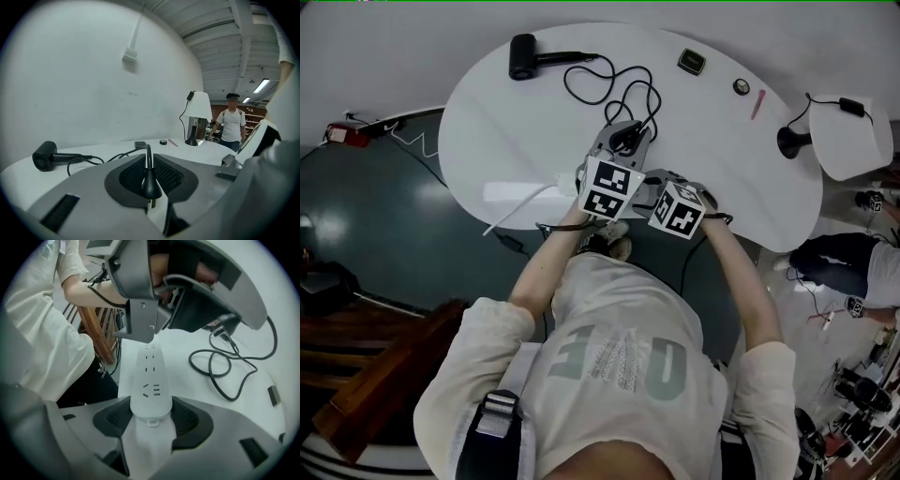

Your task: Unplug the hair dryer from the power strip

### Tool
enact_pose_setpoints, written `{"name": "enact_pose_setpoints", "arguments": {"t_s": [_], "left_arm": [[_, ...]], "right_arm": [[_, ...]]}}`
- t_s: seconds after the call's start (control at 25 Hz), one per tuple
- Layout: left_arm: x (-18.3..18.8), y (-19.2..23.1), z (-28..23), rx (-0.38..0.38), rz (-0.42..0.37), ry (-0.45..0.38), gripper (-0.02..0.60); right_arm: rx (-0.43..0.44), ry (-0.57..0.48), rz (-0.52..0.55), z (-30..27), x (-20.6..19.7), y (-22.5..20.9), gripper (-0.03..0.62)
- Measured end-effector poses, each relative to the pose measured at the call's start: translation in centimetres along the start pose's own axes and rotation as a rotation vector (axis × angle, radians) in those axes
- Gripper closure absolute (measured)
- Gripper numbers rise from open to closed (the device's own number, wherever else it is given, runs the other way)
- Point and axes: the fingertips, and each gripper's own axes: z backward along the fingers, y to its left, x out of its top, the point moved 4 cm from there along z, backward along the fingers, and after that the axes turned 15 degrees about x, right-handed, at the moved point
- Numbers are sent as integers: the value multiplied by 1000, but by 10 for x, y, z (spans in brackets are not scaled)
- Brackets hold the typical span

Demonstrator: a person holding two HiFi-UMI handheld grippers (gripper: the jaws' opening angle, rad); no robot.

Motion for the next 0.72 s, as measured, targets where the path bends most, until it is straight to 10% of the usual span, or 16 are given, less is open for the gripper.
{"name": "enact_pose_setpoints", "arguments": {"t_s": [0.72], "left_arm": [[-13,-10,-11,-12,75,37,477]], "right_arm": [[-2,-16,-5,1,-5,-1,335]]}}
